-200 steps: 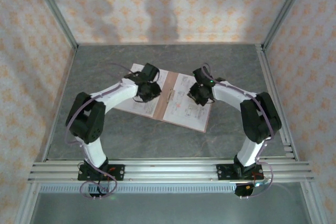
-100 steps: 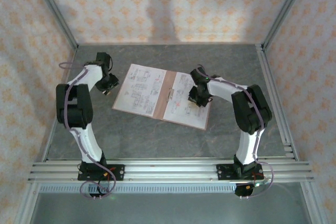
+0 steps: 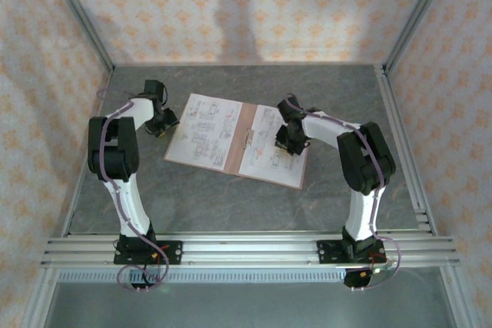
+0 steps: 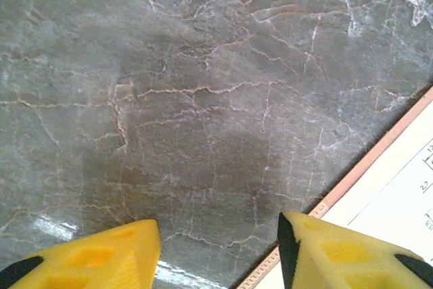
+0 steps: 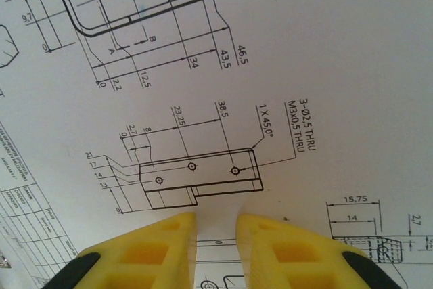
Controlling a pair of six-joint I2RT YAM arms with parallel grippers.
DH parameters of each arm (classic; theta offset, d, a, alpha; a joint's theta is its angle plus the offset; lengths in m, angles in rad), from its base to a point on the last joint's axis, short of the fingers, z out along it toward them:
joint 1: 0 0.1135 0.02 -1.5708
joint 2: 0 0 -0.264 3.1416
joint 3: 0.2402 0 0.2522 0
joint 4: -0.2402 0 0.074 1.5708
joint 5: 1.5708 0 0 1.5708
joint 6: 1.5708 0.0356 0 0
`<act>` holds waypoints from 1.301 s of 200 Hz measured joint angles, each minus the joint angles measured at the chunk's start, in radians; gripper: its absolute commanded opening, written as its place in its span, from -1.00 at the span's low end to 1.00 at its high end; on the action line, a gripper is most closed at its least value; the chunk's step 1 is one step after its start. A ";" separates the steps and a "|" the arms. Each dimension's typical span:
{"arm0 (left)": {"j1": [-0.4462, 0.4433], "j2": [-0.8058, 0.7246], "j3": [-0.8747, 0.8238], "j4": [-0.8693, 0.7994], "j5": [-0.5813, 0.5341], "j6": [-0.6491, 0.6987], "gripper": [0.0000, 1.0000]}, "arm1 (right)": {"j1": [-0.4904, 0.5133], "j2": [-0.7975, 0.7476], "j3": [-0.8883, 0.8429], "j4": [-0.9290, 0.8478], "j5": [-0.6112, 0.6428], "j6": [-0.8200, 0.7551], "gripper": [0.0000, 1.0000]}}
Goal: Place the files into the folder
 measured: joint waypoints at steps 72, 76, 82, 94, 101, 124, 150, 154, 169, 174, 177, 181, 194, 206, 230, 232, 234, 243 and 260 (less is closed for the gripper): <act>-0.053 -0.047 -0.053 0.007 0.041 -0.003 -0.04 | -0.006 0.014 0.018 -0.007 -0.012 -0.011 -0.49; -0.053 -0.045 -0.052 0.007 0.044 -0.005 -0.05 | -0.008 0.015 0.019 -0.009 -0.013 -0.012 -0.49; -0.050 -0.042 -0.051 0.005 0.046 -0.010 -0.05 | -0.008 0.017 0.023 -0.013 -0.015 -0.015 -0.49; -0.049 -0.041 -0.051 0.002 0.042 -0.013 -0.02 | -0.010 0.023 0.032 -0.021 -0.019 -0.022 -0.49; -0.051 -0.044 -0.053 0.004 0.032 -0.014 0.00 | -0.011 0.027 0.039 -0.027 -0.019 -0.026 -0.49; -0.062 -0.092 -0.106 0.011 -0.018 -0.016 0.02 | -0.013 0.042 0.060 -0.037 -0.019 -0.044 -0.49; -0.064 -0.115 -0.108 -0.013 -0.023 -0.009 0.00 | -0.016 0.055 0.079 -0.046 -0.023 -0.060 -0.49; -0.064 -0.108 -0.103 -0.013 -0.017 -0.009 -0.01 | -0.017 0.057 0.082 -0.047 -0.025 -0.063 -0.49; -0.066 -0.081 -0.101 0.002 0.007 -0.010 -0.04 | -0.024 0.066 0.095 -0.050 -0.035 -0.074 -0.50; -0.066 -0.078 -0.105 0.005 0.005 -0.010 -0.04 | -0.027 0.070 0.101 -0.053 -0.037 -0.079 -0.50; -0.066 -0.077 -0.106 0.008 0.006 -0.011 -0.04 | -0.029 0.072 0.104 -0.054 -0.038 -0.080 -0.50; -0.066 -0.080 -0.107 0.010 0.010 -0.012 -0.05 | -0.032 0.076 0.108 -0.057 -0.042 -0.083 -0.50; -0.068 -0.084 -0.113 0.016 0.009 -0.013 -0.06 | -0.040 0.089 0.126 -0.068 -0.054 -0.097 -0.51; -0.071 -0.087 -0.119 0.021 -0.006 -0.013 -0.06 | -0.045 0.101 0.145 -0.079 -0.059 -0.109 -0.53; -0.092 -0.113 -0.138 0.008 -0.058 -0.008 -0.04 | -0.049 0.121 0.180 -0.104 -0.059 -0.135 -0.53; -0.095 -0.114 -0.139 0.005 -0.063 -0.006 -0.05 | -0.050 0.123 0.183 -0.106 -0.059 -0.140 -0.53; -0.098 -0.116 -0.140 -0.002 -0.069 -0.005 -0.05 | -0.050 0.125 0.186 -0.108 -0.058 -0.142 -0.53; -0.109 -0.121 -0.140 -0.020 -0.094 0.001 -0.05 | -0.050 0.131 0.196 -0.118 -0.056 -0.150 -0.53; -0.125 -0.122 -0.140 -0.034 -0.122 0.016 -0.07 | -0.051 0.149 0.226 -0.145 -0.056 -0.171 -0.54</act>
